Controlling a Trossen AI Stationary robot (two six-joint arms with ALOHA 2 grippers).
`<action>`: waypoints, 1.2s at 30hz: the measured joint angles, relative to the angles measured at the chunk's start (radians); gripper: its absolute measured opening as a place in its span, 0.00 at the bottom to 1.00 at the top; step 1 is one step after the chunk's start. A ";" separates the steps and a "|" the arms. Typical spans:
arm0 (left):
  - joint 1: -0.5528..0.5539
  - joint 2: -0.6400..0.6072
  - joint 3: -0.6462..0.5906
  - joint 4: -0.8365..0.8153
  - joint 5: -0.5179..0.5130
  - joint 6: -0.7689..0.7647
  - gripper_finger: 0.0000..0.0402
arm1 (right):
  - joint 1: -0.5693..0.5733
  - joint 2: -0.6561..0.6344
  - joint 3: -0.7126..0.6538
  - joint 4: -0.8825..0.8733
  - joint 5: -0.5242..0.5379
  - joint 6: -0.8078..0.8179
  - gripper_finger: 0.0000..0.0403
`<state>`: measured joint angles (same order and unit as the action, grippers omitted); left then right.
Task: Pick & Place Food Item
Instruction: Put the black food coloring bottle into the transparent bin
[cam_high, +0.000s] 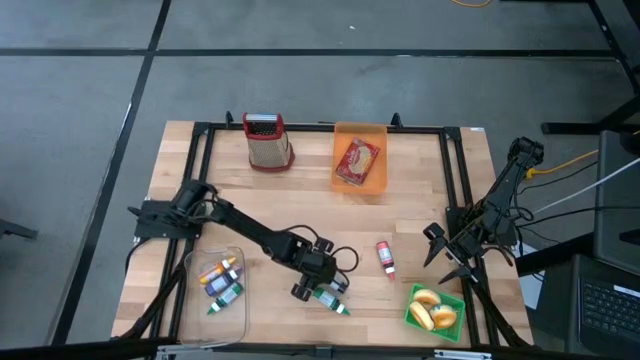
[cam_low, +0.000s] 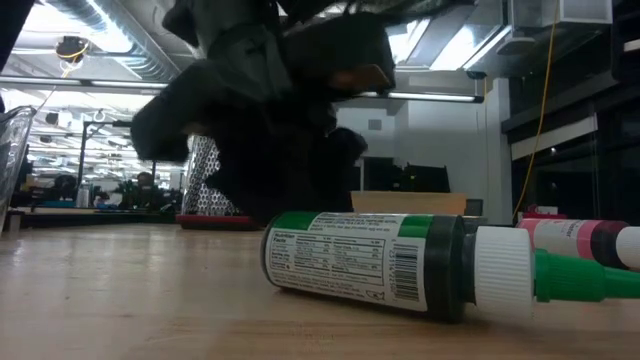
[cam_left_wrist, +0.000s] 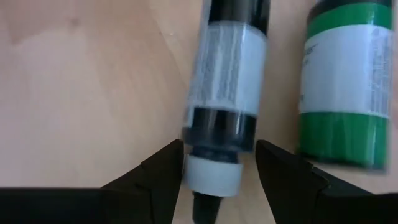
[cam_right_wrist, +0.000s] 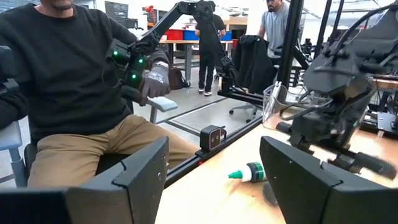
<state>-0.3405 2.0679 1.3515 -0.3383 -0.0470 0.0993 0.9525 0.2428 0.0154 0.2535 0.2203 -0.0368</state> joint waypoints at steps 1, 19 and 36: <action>0.001 0.008 0.002 0.002 0.008 -0.003 0.49 | 0.000 0.000 0.000 0.000 0.000 0.000 0.63; 0.002 0.027 0.057 -0.073 0.008 -0.042 0.27 | 0.000 0.000 0.000 0.000 0.005 0.003 0.63; -0.159 -0.338 0.118 -0.563 -0.115 -0.363 0.27 | 0.000 0.000 0.000 -0.008 0.000 0.033 0.63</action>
<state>-0.4992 1.7303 1.4693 -0.9017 -0.1621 -0.2637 0.9524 0.2428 0.0158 0.2455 0.2203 -0.0042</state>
